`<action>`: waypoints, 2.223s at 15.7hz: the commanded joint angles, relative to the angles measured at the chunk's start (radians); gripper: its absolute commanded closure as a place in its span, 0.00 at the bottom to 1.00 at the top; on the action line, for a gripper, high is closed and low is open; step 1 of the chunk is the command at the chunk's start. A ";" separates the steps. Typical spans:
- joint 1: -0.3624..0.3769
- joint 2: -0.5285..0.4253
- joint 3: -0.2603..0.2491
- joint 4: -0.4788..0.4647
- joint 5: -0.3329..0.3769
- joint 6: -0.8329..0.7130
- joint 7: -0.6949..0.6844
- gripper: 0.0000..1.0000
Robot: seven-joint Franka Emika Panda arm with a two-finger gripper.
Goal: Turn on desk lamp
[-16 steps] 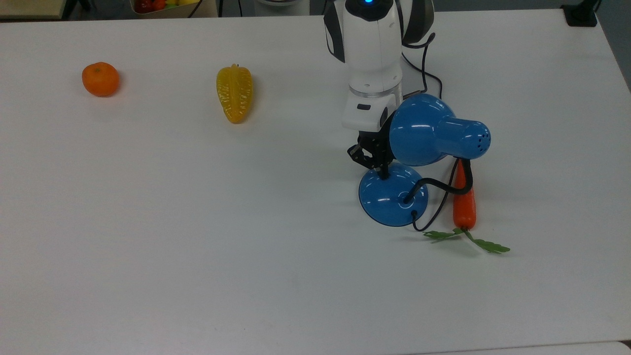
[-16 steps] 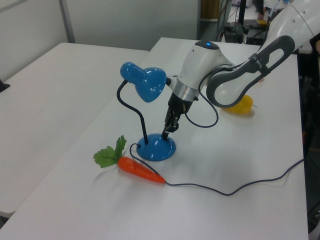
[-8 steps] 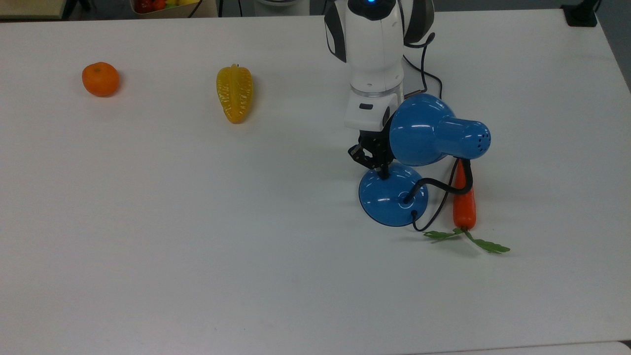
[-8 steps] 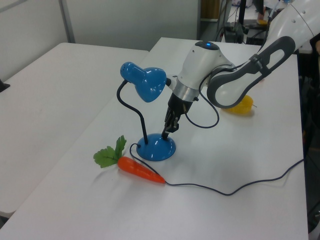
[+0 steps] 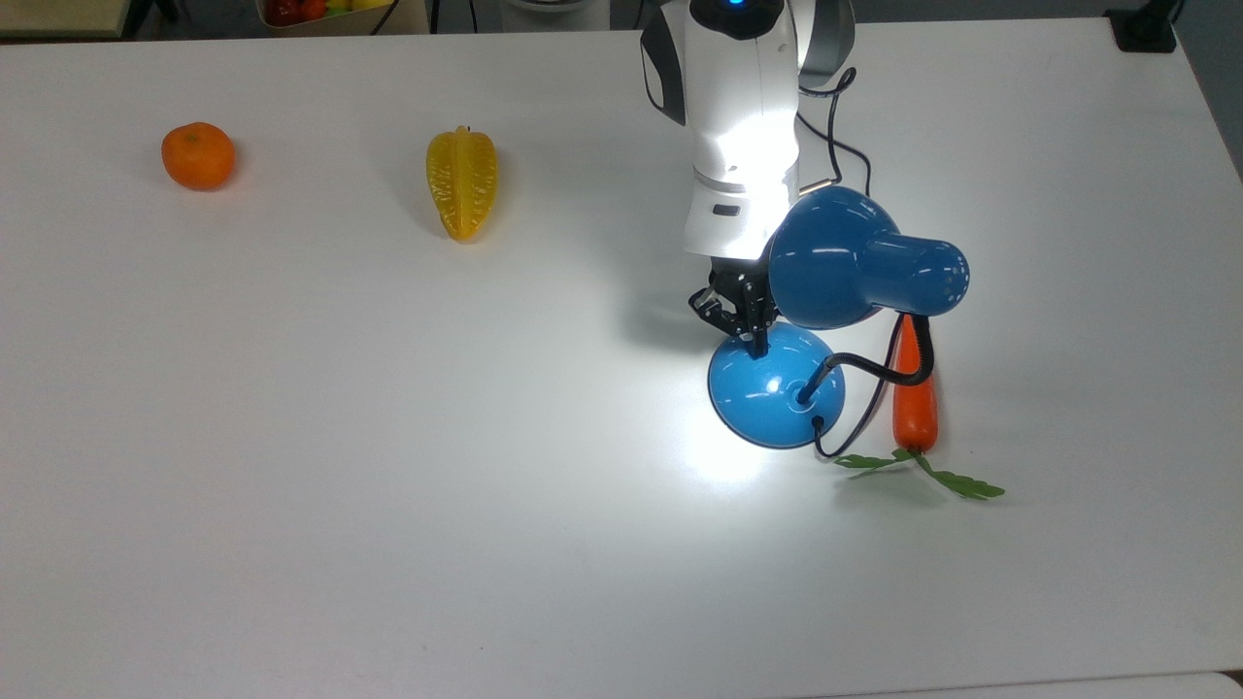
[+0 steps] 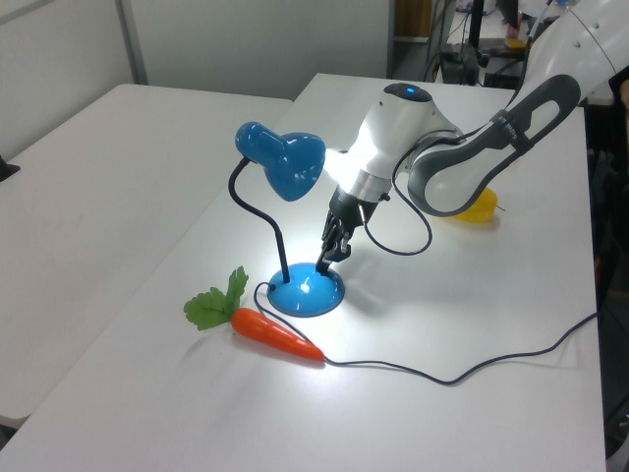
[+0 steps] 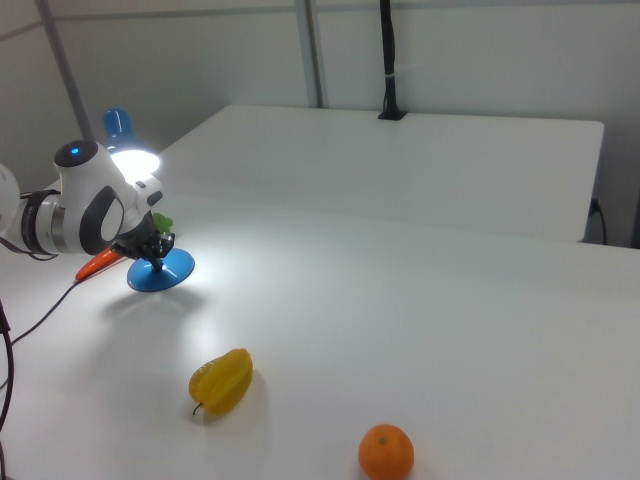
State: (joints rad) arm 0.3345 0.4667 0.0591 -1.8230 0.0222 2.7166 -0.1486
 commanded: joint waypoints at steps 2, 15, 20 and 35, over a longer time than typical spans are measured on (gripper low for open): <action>0.009 0.033 0.001 -0.007 -0.007 0.049 -0.009 1.00; -0.015 -0.109 0.004 -0.016 -0.001 -0.192 0.003 1.00; -0.052 -0.189 0.004 -0.013 0.001 -0.340 0.003 0.91; -0.114 -0.480 -0.007 -0.004 -0.001 -0.828 0.222 0.00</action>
State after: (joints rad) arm 0.2217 0.0484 0.0528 -1.8128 0.0232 1.9624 -0.0497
